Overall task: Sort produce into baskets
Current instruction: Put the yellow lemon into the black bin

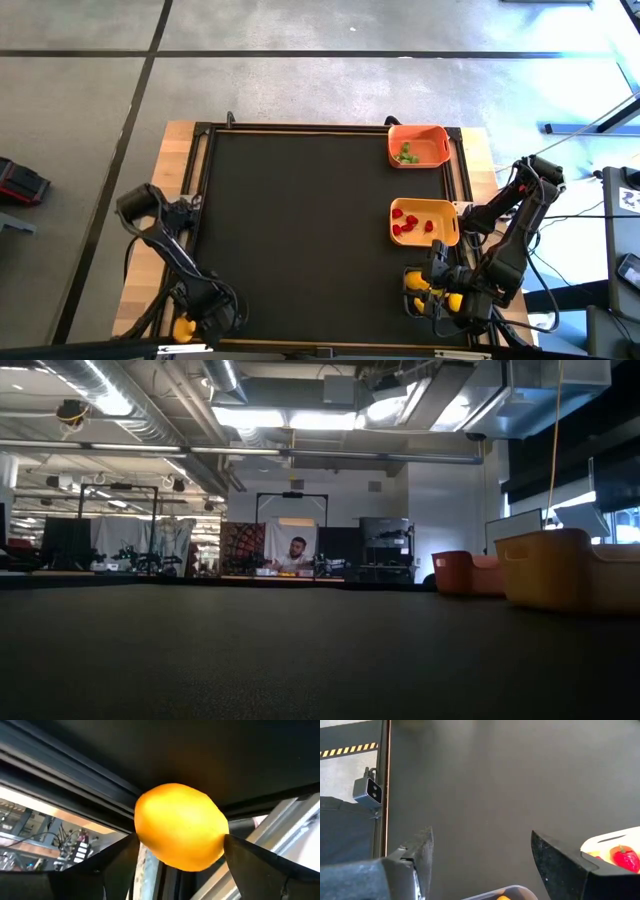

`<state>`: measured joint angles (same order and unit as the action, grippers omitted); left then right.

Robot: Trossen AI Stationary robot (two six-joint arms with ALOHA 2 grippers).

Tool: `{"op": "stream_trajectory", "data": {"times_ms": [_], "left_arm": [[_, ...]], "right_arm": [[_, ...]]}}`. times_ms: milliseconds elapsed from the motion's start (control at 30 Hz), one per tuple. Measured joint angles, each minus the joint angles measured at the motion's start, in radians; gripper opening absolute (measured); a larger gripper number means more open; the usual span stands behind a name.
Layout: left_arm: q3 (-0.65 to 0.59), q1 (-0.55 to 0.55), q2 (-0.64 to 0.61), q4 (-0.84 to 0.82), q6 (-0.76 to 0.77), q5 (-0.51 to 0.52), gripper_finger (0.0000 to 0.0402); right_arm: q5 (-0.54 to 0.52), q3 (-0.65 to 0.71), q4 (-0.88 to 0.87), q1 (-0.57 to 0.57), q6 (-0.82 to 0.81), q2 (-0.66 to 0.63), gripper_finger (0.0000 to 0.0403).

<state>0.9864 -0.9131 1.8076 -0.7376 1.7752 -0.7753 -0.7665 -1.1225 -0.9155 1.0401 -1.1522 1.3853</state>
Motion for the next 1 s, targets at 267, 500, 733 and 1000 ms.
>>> {"op": "stream_trajectory", "data": {"times_ms": [267,500,733,1000], "left_arm": [[-0.027,-0.012,0.016,0.045,-0.03,-0.028,0.0273],[-0.028,-0.014,0.016,0.041,-0.094,-0.021,0.0216],[-0.024,0.007,0.012,0.035,-0.161,-0.02,0.0205],[-0.024,0.069,-0.076,-0.019,-0.238,0.07,0.0205]], "right_arm": [[0.008,0.0,0.002,0.0,-0.001,0.0,0.0264],[0.008,0.0,0.001,0.0,-0.002,0.0,0.0264],[0.011,0.0,0.002,0.0,-0.002,0.0,0.0264],[0.018,0.0,0.0,0.0,0.005,0.0,0.0264]]}}
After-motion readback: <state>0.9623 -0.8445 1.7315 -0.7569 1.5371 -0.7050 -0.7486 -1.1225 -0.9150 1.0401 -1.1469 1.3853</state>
